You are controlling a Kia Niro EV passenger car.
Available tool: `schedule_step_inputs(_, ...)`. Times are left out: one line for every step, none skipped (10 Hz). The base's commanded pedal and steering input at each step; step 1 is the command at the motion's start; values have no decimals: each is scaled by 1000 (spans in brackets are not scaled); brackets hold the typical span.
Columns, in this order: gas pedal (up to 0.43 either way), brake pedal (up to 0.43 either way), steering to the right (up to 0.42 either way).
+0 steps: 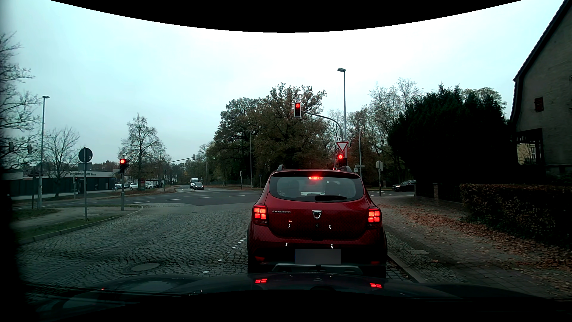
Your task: Follow the waypoints while adhering to traffic rules and regulations
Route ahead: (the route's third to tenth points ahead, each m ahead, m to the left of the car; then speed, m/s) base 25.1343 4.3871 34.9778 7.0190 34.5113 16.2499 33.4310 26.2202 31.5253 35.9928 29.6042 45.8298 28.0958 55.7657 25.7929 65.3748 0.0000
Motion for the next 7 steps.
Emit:
schedule_step_inputs(0,402,3)
schedule_step_inputs(0,402,3)
schedule_step_inputs(0,402,3)
schedule_step_inputs(0,396,3)
schedule_step_inputs(0,396,2)
schedule_step_inputs(0,396,3)
schedule_step_inputs(0,402,3)
